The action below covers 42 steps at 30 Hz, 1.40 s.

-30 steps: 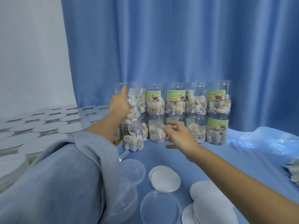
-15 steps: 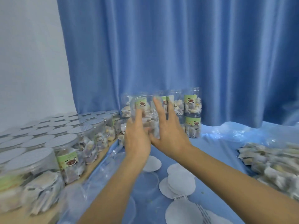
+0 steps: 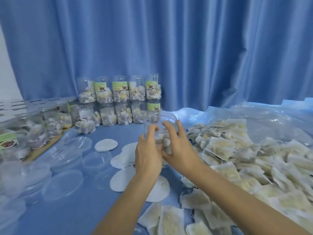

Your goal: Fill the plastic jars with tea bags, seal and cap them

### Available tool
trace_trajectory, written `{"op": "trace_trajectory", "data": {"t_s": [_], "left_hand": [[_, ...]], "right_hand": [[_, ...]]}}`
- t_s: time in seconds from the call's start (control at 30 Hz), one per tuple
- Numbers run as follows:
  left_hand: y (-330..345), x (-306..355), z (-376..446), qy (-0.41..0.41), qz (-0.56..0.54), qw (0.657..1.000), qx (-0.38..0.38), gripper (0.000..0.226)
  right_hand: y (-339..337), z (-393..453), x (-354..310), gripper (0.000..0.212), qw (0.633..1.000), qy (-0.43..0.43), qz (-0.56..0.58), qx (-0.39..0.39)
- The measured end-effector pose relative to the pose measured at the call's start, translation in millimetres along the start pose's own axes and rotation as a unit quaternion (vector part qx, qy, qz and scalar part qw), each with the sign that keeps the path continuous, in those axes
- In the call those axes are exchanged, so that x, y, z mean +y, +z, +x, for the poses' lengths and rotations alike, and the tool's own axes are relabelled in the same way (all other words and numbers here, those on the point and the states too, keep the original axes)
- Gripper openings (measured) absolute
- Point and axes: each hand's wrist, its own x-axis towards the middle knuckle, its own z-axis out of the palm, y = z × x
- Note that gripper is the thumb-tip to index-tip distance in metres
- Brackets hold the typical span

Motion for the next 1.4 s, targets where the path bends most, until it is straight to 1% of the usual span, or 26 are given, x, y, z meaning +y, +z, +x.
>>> {"op": "trace_trajectory", "data": {"t_s": [0.1,0.17,0.27,0.37,0.43,0.5,0.53,0.57,0.6,0.67,0.73,0.8,0.83,0.87,0.9,0.97,1.03,1.1,1.17,1.2,1.23,1.3,1.33,1.37,1.4], "left_hand": [[13.3,-5.2,-5.6,-0.001,0.031,0.999,-0.014,0.049],[17.2,-12.9,-4.8,0.001,0.043,0.999,-0.013,0.057],[21.2,-28.3,-6.6,0.014,0.001,1.000,0.016,0.065],[27.4,-44.9,-15.9,0.004,-0.044,0.999,0.028,0.073],[34.0,-54.5,-20.5,-0.032,-0.038,0.999,0.007,0.078],[40.0,-59.3,-22.7,-0.071,-0.027,0.997,-0.014,0.086],[42.1,-59.9,-23.4,-0.077,-0.020,0.997,-0.025,0.090],[44.0,-59.7,-23.9,-0.075,-0.013,0.996,-0.034,0.092],[45.4,-59.8,-24.5,-0.072,-0.007,0.997,-0.040,0.094],[46.1,-60.8,-24.8,-0.073,-0.004,0.996,-0.043,0.091],[45.0,-61.5,-25.2,-0.077,-0.003,0.996,-0.043,0.086],[43.3,-61.6,-25.7,-0.080,-0.007,0.996,-0.041,0.081],[42.4,-61.5,-25.8,-0.081,-0.013,0.996,-0.040,0.078],[41.4,-61.5,-25.9,-0.082,-0.019,0.996,-0.039,0.074],[40.7,-61.7,-25.8,-0.083,-0.022,0.996,-0.037,0.071],[39.2,-61.9,-26.0,-0.088,-0.021,0.995,-0.033,0.067],[38.5,-61.8,-26.3,-0.095,-0.022,0.995,-0.028,0.065],[37.8,-61.9,-25.6,-0.101,-0.026,0.994,-0.023,0.064],[37.2,-62.0,-24.0,-0.105,-0.028,0.994,-0.022,0.065],[36.9,-62.1,-23.2,-0.106,-0.028,0.994,-0.025,0.066],[36.5,-62.2,-22.5,-0.105,-0.027,0.994,-0.026,0.066],[35.6,-62.3,-21.2,-0.100,-0.022,0.994,-0.028,0.066],[35.3,-62.7,-20.8,-0.096,-0.015,0.995,-0.029,0.065],[34.5,-63.6,-20.4,-0.093,-0.006,0.995,-0.029,0.064],[33.3,-64.6,-20.1,-0.091,0.002,0.995,-0.028,0.062]], "right_hand": [[2.2,-10.0,18.1,0.091,0.996,0.037,0.072,0.021],[6.3,-10.4,26.4,0.095,0.992,0.071,0.102,0.026],[15.0,-10.2,32.3,0.091,0.986,0.102,0.125,0.029],[19.3,-12.1,33.0,0.086,0.986,0.094,0.134,0.036],[13.8,-8.8,35.8,0.082,0.995,0.081,0.066,0.004],[0.4,-2.6,36.7,0.068,0.996,0.074,-0.040,-0.019],[-7.3,-0.2,35.8,0.059,0.991,0.074,-0.106,-0.020],[-13.6,1.3,35.1,0.052,0.980,0.073,-0.183,-0.022],[-17.8,2.1,33.9,0.047,0.961,0.075,-0.264,-0.033],[-19.5,1.6,30.1,0.043,0.913,0.119,-0.384,-0.072],[-16.5,-0.3,28.3,0.049,0.877,0.218,-0.411,-0.122],[-14.8,-2.0,29.9,0.059,0.856,0.316,-0.374,-0.168],[-14.4,-3.0,31.8,0.062,0.853,0.341,-0.352,-0.178],[-14.0,-4.3,32.7,0.063,0.858,0.341,-0.339,-0.180],[-13.5,-5.8,32.0,0.059,0.871,0.316,-0.334,-0.176],[-10.9,-8.6,27.7,0.048,0.907,0.223,-0.321,-0.155],[-6.7,-10.5,24.9,0.044,0.948,0.146,-0.260,-0.110],[-2.4,-10.1,24.1,0.036,0.980,0.097,-0.168,-0.039],[-1.3,-9.7,21.9,0.024,0.994,0.068,-0.064,0.057],[-2.3,-8.7,18.6,0.019,0.992,0.059,0.004,0.113],[-3.8,-6.5,14.0,0.021,0.981,0.053,0.078,0.169],[-7.2,0.9,2.0,0.038,0.944,0.050,0.190,0.264],[-7.8,6.6,-2.4,0.040,0.925,0.052,0.228,0.301],[-7.6,13.1,-7.0,0.037,0.911,0.056,0.250,0.324],[-6.8,19.4,-10.6,0.032,0.910,0.060,0.253,0.324]]}}
